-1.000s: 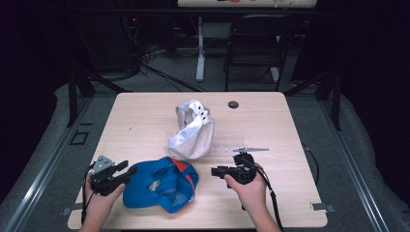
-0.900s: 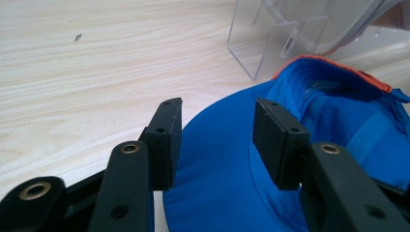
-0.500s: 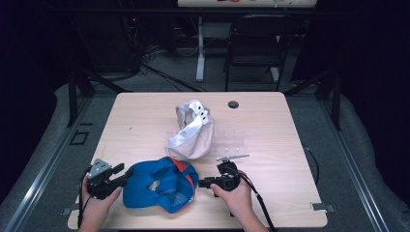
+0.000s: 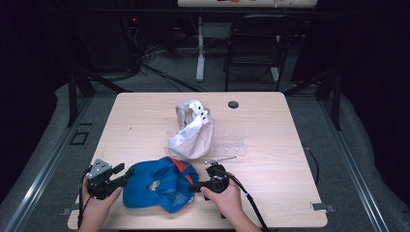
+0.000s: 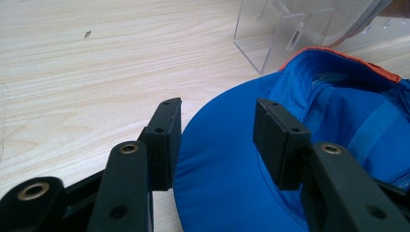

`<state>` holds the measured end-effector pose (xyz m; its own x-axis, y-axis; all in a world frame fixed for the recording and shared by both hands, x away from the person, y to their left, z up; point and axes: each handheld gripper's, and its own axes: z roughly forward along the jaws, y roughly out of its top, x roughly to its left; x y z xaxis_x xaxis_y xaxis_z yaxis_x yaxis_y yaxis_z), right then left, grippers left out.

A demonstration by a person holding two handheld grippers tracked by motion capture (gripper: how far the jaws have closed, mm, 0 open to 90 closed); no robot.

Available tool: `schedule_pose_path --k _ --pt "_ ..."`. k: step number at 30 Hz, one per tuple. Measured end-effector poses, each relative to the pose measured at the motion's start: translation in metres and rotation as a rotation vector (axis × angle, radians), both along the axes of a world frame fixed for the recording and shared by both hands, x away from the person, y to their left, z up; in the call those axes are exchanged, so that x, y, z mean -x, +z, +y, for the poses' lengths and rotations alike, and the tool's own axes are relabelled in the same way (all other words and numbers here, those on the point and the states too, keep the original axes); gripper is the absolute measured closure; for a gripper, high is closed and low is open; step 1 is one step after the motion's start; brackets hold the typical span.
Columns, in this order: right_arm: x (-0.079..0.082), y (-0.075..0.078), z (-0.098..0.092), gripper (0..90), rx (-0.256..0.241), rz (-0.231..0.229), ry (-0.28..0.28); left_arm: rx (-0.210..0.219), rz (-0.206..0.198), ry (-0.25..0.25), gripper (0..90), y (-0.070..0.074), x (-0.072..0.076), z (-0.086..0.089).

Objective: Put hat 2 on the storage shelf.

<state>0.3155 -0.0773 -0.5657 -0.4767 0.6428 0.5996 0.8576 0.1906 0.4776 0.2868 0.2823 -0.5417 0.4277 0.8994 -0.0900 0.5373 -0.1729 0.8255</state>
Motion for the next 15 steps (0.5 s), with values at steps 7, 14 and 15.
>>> schedule_pose_path --k 7,14,15 --pt "-0.001 0.002 -0.004 71.0 -0.077 0.049 0.003 0.0 0.002 0.0 53.8 0.0 0.0 0.0" --pt "0.002 0.008 -0.005 78.3 -0.093 0.028 0.01 0.0 0.0 0.0 53.8 0.001 0.0 0.001" --pt "0.002 0.01 -0.006 81.3 -0.091 0.027 0.008 0.001 0.0 0.001 53.8 0.001 0.0 0.001"
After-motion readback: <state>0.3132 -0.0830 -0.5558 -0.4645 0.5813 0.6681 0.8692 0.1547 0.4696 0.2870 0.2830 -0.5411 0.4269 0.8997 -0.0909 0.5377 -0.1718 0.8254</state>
